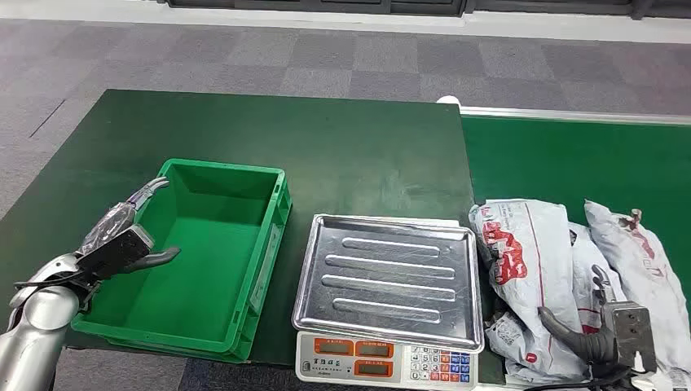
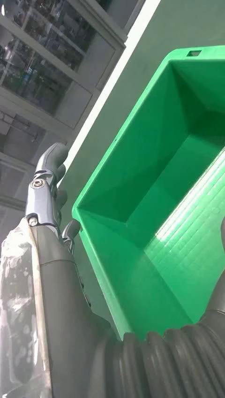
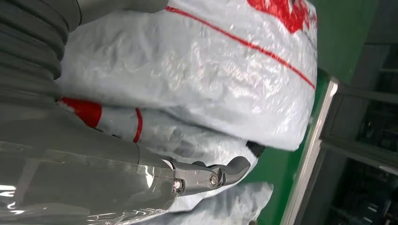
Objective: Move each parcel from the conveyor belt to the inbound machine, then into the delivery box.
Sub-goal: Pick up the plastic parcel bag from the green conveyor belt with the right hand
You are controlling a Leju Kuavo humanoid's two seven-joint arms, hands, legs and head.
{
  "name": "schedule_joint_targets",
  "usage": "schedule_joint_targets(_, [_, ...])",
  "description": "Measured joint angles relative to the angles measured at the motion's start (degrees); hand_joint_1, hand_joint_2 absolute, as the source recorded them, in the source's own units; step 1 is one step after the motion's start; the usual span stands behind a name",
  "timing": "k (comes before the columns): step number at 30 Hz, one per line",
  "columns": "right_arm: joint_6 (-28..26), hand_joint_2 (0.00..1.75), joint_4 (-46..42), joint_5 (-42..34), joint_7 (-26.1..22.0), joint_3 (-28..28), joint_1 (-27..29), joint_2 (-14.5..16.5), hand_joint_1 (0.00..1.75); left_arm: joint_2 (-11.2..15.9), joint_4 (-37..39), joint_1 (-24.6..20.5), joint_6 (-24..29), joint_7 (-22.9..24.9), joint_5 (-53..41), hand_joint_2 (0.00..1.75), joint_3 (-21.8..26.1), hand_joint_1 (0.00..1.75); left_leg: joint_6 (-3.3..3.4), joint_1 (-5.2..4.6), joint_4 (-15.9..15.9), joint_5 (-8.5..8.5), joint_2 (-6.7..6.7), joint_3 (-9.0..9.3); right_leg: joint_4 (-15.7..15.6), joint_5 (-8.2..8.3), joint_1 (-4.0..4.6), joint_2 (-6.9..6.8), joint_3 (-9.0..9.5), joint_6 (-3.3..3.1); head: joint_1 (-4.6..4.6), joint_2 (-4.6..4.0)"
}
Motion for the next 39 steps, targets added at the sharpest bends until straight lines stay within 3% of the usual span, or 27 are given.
schedule_joint_targets(15, [-2.86,1.75,5.36,-0.15,0.34,10.96,-7.18,-2.03,0.0,0.78,0.42,-0.32,-0.25,-0.99,1.14,1.75,-0.4,0.0,-0.06,0.0,0.01,0.06,0.05,0.05,0.01,0.07,0.0,0.14,0.0,-0.02,0.0,0.0])
schedule_joint_targets(28, [-3.28,1.75,6.48,-0.28,0.33,14.01,-8.29,-2.27,0.0,1.2,0.86,-1.54,-0.63,-0.72,1.16,1.75,-1.38,0.0,-0.08,0.0,0.0,0.07,0.08,0.05,0.01,0.1,0.01,0.14,0.0,-0.06,0.0,0.0])
schedule_joint_targets(39, [-3.44,1.75,6.4,-0.52,0.03,21.07,-8.86,-2.49,0.0,1.27,1.57,-2.72,-0.73,-0.45,1.31,1.75,-3.47,0.0,-0.1,0.03,0.0,0.07,0.3,0.13,0.02,0.14,0.02,0.34,0.02,-0.12,0.0,0.0])
